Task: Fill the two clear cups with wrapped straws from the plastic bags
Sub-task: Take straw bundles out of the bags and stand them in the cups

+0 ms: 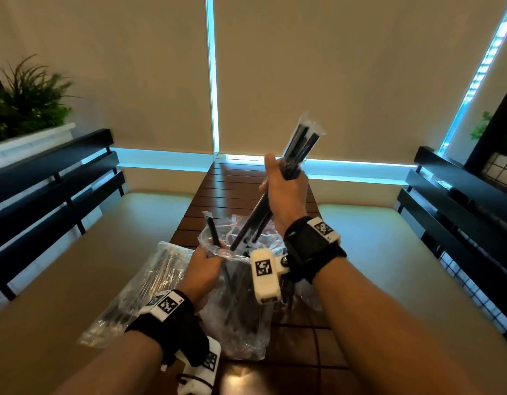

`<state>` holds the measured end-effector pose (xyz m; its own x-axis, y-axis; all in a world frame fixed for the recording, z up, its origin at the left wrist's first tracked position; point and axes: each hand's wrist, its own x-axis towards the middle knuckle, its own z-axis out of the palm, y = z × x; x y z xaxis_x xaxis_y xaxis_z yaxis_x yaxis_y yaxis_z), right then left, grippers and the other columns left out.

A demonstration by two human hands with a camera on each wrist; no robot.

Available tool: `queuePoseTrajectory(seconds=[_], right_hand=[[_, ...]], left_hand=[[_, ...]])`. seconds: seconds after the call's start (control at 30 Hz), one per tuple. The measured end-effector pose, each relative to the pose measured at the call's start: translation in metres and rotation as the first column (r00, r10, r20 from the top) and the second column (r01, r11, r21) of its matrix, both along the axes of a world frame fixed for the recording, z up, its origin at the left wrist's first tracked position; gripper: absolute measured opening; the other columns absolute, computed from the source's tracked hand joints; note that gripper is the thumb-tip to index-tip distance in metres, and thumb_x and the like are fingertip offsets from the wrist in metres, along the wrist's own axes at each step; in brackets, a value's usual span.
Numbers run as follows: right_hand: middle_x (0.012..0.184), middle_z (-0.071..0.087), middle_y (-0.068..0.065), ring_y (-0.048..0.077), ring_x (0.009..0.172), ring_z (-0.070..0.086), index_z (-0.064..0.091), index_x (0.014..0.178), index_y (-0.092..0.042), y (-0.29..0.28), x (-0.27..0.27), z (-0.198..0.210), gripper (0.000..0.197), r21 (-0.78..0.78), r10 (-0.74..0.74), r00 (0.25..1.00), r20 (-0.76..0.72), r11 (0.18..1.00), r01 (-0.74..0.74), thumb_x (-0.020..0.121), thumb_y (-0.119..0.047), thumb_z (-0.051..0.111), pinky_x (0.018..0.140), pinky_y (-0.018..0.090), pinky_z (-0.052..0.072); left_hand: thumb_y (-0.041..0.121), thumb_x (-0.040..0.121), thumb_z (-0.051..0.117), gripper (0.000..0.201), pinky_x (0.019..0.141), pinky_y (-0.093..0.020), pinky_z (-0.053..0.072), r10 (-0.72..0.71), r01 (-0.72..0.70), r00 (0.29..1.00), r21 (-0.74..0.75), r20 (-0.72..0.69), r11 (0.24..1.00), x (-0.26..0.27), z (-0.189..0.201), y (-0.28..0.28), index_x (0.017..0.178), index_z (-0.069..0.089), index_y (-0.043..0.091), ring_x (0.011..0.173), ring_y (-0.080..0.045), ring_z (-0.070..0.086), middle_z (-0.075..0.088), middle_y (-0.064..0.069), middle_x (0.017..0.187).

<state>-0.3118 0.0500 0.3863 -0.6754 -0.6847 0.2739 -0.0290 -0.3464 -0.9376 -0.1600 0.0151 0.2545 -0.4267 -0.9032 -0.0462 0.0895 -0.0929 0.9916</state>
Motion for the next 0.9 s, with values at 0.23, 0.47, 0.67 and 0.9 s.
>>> queuePoseTrajectory(seconds=[0.23, 0.47, 0.67, 0.9], right_hand=[[0.053, 0.046, -0.001, 0.013, 0.046, 0.046, 0.054, 0.079, -0.015, 0.008, -0.032, 0.042, 0.024, -0.232, -0.094, 0.975, 0.200, 0.963, 0.140, 0.094, -0.026, 0.068, 0.051, 0.027, 0.046], [0.053, 0.048, -0.004, 0.011, 0.043, 0.045, 0.052, 0.081, -0.015, 0.016, -0.077, 0.049, 0.023, -0.279, -0.241, 0.951, 0.192, 0.916, 0.288, 0.094, -0.026, 0.068, 0.049, 0.028, 0.044], [0.071, 0.059, 0.001, 0.024, 0.067, 0.059, 0.056, 0.076, -0.026, 0.006, -0.085, 0.007, 0.032, -0.043, -0.309, 0.951, 0.010, 0.950, 0.309, 0.075, -0.055, 0.072, 0.073, 0.050, 0.057], [0.069, 0.062, -0.001, 0.021, 0.067, 0.063, 0.057, 0.075, -0.025, -0.006, -0.082, -0.047, 0.029, 0.110, -0.213, 0.955, -0.204, 0.965, 0.239, 0.081, -0.051, 0.070, 0.077, 0.053, 0.058]], left_hand=[[0.002, 0.095, 0.059, 0.023, 0.078, -0.044, 0.049, 0.088, -0.084, 0.995, 0.074, -0.052, 0.994, -0.003, 0.004, 0.000, 0.077, 0.062, 0.015, 0.076, -0.026, 0.062, 0.065, -0.006, 0.073], [-0.002, 0.098, 0.053, 0.034, 0.072, -0.039, 0.048, 0.152, -0.152, 0.988, -0.001, -0.034, 0.988, 0.003, 0.012, -0.002, 0.068, 0.057, 0.015, 0.068, -0.023, 0.057, 0.063, 0.004, 0.056], [0.020, 0.082, 0.072, 0.013, 0.080, -0.068, 0.055, 0.278, -0.279, 0.960, 0.056, 0.020, 0.959, 0.015, -0.036, -0.050, 0.083, 0.073, 0.034, 0.098, -0.042, 0.069, 0.074, -0.017, 0.099], [0.004, 0.092, 0.064, 0.042, 0.086, -0.059, 0.056, 0.281, -0.281, 0.960, 0.040, -0.006, 0.959, 0.011, 0.004, -0.016, 0.076, 0.073, 0.042, 0.094, -0.031, 0.068, 0.072, -0.016, 0.103]])
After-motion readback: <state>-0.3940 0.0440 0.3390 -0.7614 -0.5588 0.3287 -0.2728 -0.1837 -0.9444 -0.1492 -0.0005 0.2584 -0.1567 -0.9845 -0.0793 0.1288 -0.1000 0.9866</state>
